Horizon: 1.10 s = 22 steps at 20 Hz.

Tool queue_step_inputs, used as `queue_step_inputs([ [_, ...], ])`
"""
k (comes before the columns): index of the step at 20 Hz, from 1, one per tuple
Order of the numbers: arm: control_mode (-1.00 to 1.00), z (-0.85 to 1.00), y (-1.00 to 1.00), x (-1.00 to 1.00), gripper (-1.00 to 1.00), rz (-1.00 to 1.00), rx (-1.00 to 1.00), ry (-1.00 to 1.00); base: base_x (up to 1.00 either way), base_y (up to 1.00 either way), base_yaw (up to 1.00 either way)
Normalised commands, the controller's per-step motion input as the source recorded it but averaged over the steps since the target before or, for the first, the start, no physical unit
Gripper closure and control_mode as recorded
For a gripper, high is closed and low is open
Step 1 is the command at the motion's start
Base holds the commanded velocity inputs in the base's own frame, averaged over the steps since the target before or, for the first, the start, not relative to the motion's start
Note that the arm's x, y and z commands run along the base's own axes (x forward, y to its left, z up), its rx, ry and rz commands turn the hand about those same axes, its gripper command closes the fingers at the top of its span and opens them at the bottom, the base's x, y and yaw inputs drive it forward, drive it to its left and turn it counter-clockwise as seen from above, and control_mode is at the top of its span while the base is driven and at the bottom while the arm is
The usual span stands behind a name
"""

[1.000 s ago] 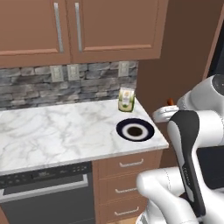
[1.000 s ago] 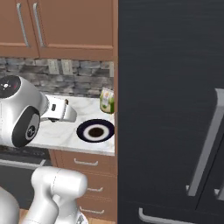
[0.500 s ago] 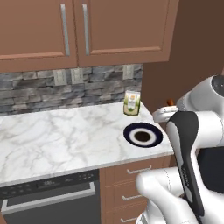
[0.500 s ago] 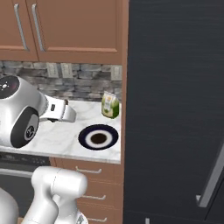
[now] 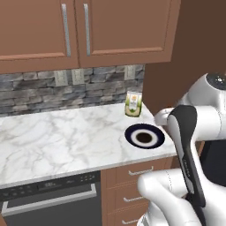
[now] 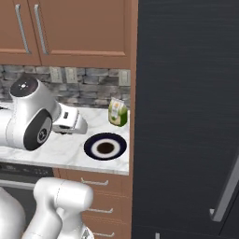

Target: Pick the chicken drumstick from the microwave and place it on plate located on the counter.

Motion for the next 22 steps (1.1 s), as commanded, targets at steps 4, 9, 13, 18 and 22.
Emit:
queue_step_inputs([
  [4,-1.0,-0.66,-0.06,0.81,1.0,-0.03,0.0,0.47,0.0,0.0,0.0],
  [9,-1.0,-0.59,0.0,0.96,1.0,-0.03,0.0,0.28,0.0,0.0,0.0],
  [13,-1.0,-0.55,0.0,0.61,1.0,0.0,0.0,0.02,0.0,0.0,0.0],
  [18,-1.0,-0.76,0.0,0.5,1.0,0.0,0.0,-0.01,0.0,0.0,0.0],
  [22,-1.0,-0.75,0.0,0.59,1.0,0.0,0.02,-0.06,0.0,0.0,0.0],
])
